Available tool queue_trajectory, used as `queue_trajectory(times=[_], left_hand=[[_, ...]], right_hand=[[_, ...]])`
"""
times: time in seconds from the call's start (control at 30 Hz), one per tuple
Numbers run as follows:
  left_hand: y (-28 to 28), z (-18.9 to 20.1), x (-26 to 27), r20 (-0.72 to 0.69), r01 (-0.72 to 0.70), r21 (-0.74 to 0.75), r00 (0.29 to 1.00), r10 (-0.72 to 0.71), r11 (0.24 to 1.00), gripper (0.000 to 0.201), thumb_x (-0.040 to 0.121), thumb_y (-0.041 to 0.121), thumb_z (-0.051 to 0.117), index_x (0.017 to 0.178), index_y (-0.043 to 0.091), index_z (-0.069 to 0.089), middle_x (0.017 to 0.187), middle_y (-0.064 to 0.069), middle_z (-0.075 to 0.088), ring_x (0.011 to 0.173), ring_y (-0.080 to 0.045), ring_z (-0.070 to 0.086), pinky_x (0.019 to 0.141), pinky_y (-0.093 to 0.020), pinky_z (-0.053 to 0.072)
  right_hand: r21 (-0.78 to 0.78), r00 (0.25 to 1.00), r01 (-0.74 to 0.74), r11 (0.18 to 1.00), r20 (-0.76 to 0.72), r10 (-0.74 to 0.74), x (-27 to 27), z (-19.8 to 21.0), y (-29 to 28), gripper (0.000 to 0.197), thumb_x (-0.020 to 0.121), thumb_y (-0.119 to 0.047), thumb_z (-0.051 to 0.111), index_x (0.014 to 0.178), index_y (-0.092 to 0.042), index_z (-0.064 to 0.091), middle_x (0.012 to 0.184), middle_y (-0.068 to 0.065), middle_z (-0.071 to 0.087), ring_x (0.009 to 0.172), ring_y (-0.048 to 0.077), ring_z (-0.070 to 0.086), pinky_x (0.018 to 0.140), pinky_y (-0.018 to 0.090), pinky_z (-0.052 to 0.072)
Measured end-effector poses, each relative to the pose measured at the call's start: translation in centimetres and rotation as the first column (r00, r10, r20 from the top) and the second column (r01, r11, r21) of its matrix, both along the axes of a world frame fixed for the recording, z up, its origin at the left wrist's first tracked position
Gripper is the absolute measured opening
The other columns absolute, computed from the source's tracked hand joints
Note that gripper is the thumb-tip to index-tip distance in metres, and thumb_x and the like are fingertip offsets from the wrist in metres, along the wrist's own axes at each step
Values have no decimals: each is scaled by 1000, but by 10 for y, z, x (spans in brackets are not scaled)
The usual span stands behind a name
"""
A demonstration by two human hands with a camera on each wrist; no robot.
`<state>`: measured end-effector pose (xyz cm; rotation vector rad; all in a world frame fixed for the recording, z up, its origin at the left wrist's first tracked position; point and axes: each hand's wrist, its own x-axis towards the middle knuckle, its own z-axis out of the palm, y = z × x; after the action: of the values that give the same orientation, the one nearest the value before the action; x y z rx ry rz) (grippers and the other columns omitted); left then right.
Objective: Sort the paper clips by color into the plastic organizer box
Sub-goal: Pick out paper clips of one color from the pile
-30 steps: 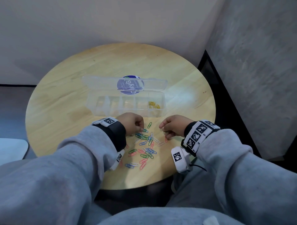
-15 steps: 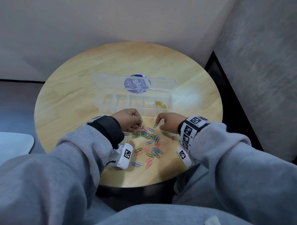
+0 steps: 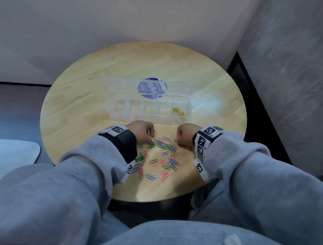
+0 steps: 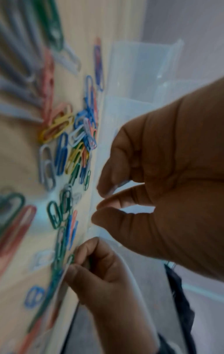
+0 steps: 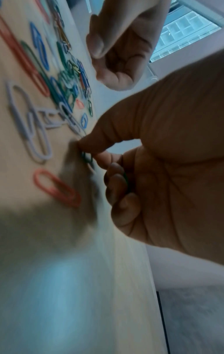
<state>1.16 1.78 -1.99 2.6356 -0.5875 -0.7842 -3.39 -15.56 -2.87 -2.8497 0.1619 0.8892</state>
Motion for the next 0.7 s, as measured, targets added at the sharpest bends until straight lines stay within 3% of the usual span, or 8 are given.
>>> queue_trajectory(times=[0.1,0.2,0.27,0.37,0.43,0.57,0.7], left_hand=[[-3,3,-5,46,131,191,989,-142,973,10,79,14,62,83,23,60,78,8,55,79,-15,51,52,-21,33],[-5,2,-8,56,167,248,981,-186,954,15,81,15,62,95,20,64,89,4,54,83,-15,49,50,-20,29],[-6,0,-9,72,167,252,979,-191,953,16,81,16,62,97,21,63,90,5,53,83,-15,48,48,-20,26],[-6,-3,-10,99,151,243,979,-179,958,14,80,17,64,91,23,57,89,5,52,83,-16,48,48,-22,24],[-6,-4,-10,95,158,247,978,-187,956,15,79,18,64,92,22,57,90,3,53,83,-18,48,50,-23,27],[-7,-7,-10,78,186,266,974,-214,946,22,80,20,65,102,21,63,101,-2,60,93,-23,56,69,-27,38],[-7,-10,-10,61,179,258,978,-201,949,21,82,21,65,102,19,65,106,-2,62,91,-20,53,70,-26,35]], right_hand=[[19,999,43,999,-14,-43,-6,-1,-2,8,82,-9,46,81,-11,54,82,8,54,74,23,49,56,25,38],[216,974,226,950,-32,-225,-13,0,-7,13,76,-5,48,68,-15,49,70,5,55,63,21,48,53,24,40],[461,927,371,806,-125,-355,-17,0,-13,18,78,-1,54,65,-13,51,75,11,60,61,23,51,60,29,46],[661,852,502,558,-266,-451,-25,-2,-22,24,82,6,56,65,-9,48,68,17,59,53,22,47,54,30,45],[701,818,539,466,-305,-487,-28,-5,-27,27,84,9,52,65,-8,45,59,13,55,53,22,46,51,29,42],[766,746,576,286,-348,-568,-30,-5,-28,24,87,11,43,77,-10,47,65,11,50,53,21,41,43,25,41],[773,707,610,175,-430,-561,-29,-3,-25,26,91,9,33,82,-8,51,64,8,40,54,18,36,47,28,36]])
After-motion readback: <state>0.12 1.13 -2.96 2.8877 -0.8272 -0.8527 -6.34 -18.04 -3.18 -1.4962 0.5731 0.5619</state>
